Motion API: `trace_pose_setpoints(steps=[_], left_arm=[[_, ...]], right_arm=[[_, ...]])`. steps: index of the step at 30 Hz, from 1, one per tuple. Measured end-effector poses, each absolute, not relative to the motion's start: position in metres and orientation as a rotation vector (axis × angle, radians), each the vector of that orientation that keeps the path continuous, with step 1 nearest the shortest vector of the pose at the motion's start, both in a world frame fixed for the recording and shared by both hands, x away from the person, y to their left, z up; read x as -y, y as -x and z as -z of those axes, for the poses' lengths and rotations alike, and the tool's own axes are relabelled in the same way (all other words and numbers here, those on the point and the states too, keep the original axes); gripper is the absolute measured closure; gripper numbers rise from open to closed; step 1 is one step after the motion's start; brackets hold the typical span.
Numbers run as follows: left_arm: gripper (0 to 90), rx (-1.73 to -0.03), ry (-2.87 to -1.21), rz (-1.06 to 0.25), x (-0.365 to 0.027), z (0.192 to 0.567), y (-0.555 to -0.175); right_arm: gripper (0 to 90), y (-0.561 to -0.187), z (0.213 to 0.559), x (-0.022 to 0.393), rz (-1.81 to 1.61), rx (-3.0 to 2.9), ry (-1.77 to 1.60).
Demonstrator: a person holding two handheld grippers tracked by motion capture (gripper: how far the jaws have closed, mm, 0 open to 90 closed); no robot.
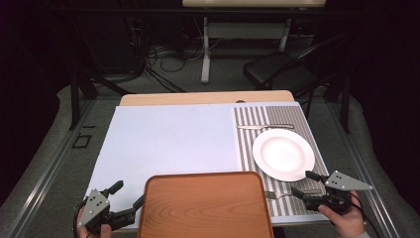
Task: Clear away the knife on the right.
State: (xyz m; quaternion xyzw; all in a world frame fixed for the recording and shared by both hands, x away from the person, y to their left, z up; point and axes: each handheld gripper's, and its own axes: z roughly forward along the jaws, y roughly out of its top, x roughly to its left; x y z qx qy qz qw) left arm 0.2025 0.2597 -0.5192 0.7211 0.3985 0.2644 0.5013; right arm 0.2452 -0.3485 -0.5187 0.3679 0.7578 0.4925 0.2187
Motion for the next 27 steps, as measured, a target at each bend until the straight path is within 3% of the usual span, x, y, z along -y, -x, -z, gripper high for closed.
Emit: trace_pose_setpoints(steps=[13, 27], left_arm=[[15.5, -1.062, -1.710, -0.662, -0.267, 0.523, -0.192], [15.5, -1.105, -1.716, -0.669, -0.270, 0.527, -0.183]], right_arm=[[14.4, -0.273, 0.507, 0.361, -1.218, -2.128, -1.021], [18.8, -0.312, 0.494, 0.361, -1.106, -2.238, -1.039]])
